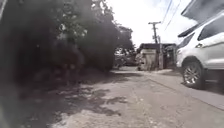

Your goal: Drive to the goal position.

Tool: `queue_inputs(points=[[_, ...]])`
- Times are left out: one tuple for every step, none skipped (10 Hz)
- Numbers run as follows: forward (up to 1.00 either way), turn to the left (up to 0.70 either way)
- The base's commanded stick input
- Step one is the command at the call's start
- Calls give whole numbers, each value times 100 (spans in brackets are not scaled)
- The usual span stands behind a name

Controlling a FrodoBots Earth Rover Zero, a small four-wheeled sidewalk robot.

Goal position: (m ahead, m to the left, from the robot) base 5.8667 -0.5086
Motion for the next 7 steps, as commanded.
queue_inputs(points=[[50,-50],[50,-50],[50,-50],[50,-50],[50,-50],[50,-50],[50,-50]])
